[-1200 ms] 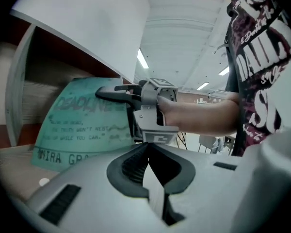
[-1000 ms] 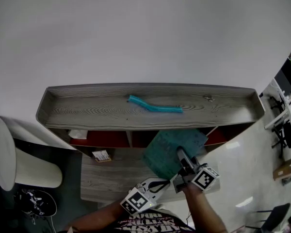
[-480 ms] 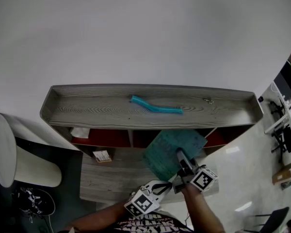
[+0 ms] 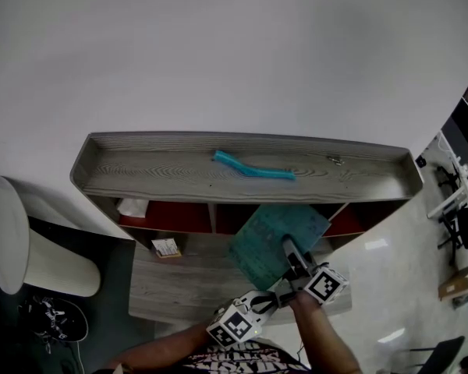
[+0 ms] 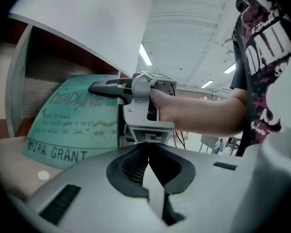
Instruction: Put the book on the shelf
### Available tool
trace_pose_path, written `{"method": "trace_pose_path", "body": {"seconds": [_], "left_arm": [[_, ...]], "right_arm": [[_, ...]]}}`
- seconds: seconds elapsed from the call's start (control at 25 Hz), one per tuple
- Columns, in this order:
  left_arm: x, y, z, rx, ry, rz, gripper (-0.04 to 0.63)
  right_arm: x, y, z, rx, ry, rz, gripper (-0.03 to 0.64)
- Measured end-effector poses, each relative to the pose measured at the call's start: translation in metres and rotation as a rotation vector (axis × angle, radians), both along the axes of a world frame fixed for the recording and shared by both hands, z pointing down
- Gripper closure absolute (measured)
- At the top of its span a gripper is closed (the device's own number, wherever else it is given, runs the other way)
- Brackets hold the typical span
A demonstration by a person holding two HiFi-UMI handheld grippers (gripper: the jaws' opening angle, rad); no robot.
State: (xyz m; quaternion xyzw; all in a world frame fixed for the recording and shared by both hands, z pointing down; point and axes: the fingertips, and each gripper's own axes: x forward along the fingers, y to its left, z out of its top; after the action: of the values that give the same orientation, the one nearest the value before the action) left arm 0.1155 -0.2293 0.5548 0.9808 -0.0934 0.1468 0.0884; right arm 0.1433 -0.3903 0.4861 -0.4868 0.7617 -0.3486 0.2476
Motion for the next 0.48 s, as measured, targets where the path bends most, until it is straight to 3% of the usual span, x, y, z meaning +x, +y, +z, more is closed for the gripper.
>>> {"method": "trace_pose_path", "body": {"seconds": [0.28,0.48], "left_arm": [[-0.017,-0.024,-0.008,0.028,0.000,-0.146,0.591],[-0.029,-0.039,-0.016,-0.076,0.035,-0.193,0.591]], "right_arm": [[0.006,0.002,-0.002,0.008,-0.027,-0.001,0.454],[0.009,0.003,0.005,-0.032,-0.029,0.014,0.456]]}}
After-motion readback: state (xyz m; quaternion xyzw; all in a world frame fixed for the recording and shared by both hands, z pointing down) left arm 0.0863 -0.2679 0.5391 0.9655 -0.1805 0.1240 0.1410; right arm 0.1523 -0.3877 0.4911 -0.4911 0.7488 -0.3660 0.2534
